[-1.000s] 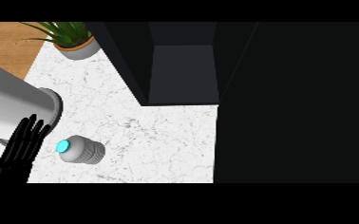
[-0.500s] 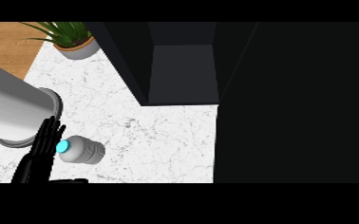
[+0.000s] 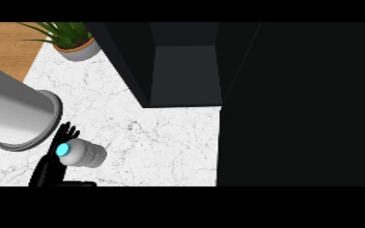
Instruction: Pick up the bottled water, place it into the cabinet and close the cabinet
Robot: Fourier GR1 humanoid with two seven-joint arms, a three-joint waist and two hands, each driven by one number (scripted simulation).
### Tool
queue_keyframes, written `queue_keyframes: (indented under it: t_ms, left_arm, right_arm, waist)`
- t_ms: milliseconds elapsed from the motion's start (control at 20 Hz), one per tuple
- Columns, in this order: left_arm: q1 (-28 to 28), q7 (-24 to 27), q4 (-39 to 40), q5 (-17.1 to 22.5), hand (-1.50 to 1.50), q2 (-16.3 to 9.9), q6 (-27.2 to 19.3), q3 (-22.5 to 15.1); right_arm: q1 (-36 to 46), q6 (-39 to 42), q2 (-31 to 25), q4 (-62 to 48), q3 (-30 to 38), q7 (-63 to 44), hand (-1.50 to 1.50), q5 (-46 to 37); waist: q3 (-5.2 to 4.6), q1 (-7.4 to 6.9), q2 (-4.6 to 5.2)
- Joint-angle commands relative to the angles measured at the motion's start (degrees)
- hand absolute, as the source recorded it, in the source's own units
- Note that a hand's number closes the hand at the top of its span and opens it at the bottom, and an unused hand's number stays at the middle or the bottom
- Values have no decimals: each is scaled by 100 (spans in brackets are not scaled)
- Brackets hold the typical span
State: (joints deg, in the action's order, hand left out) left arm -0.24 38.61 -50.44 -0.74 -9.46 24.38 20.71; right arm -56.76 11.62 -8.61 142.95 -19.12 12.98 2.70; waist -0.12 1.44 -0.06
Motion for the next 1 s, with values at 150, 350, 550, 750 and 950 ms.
queue_keyframes:
  t_ms: [150,350,550,750,950]
  left_arm:
    - [-629,925,1516,-218,-150,13,300,-190]
    - [-733,1351,1975,-139,-150,50,211,-106]
    - [-957,1368,2341,108,150,-189,447,70]
    - [-1050,1067,2195,351,150,-32,557,71]
    - [-990,1241,2320,380,150,47,668,-14]
  right_arm:
    - [-79,-97,-56,585,-156,-256,-150,-16]
    - [-246,66,-228,349,264,152,-150,281]
    - [-295,-72,-151,598,25,2,-150,146]
    - [-375,-11,-255,686,110,-53,-150,226]
    - [-580,59,-296,549,241,220,-150,261]
  waist:
    - [-8,-24,26]
    - [-4,6,12]
    - [-7,6,17]
    - [-1,-16,5]
    - [-2,25,0]
